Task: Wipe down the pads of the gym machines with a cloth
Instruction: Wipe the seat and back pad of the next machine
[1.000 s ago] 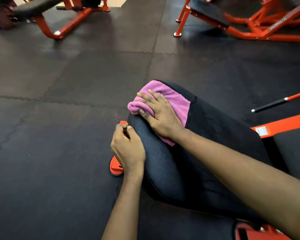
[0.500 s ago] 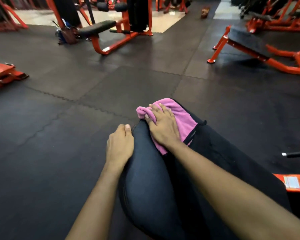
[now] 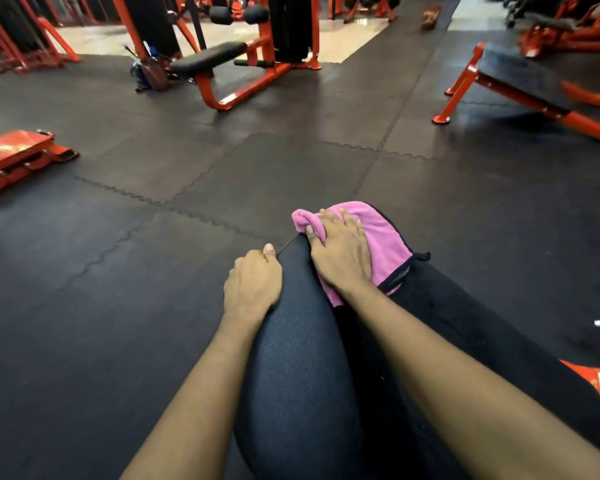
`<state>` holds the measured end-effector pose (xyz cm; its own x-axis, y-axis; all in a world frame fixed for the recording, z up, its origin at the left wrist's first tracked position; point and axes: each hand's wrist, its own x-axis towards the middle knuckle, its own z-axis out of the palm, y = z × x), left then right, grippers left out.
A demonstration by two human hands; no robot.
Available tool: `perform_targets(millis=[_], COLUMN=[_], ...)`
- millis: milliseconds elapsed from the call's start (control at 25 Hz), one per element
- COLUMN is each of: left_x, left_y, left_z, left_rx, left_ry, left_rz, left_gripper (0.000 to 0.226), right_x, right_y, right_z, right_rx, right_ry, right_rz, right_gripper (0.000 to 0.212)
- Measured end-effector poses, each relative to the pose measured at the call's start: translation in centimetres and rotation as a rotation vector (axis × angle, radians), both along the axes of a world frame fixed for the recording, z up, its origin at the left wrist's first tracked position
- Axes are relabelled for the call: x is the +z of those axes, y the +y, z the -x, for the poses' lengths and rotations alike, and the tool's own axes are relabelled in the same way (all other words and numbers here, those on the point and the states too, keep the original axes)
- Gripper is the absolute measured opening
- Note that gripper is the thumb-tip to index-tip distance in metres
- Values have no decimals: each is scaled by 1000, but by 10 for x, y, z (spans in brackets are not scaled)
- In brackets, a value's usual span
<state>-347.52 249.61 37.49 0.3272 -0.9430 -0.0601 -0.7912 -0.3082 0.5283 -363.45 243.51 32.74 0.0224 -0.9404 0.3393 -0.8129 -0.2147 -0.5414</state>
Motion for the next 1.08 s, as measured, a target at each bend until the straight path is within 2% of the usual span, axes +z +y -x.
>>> perform_targets(millis=[80,200,320,440,560,720,760,840,920,960,1080], left_x=[-1,-3,-5,-7,-6,-6,-7,-8,-8,-8,-9], left_y=[0,-2,-4,-4,-4,-4,-5,-6,-6,-5,-5], left_z=[1,1,0,-2,-3,-3,-4,-4,-5,-5,-6], left_rx=[-2,-1,-9,-10,-12,-15,-16,-25,-24,-29,-29], left_ry=[0,3,-2,9,18,49,55,64,65,64,74], left_rz=[8,6,8,13,8,19,23,28,39,45,56], left_gripper=[55,55,56,56,56,56,55,54,54,53,49], right_x=[0,-2,-6,-12,-22,-8,-4,-11,-21,-21,-13], right_y=[-5,-12,-18,-25,-25,-28,-25,-12,-13,-20,-36], right_z=[2,8,19,28,58,69,52,23,34,44,50], right_rx=[39,-120,-90,-180,-11,-331,-277,26,231,194,-136], right_ry=[24,24,-6,-30,-108,-206,-192,-127,-109,-131,-154], right_rz=[-19,-66,-104,-113,-106,-233,-183,3,51,29,-98], right_gripper=[53,50,52,57,50,40,40,42,45,48,52])
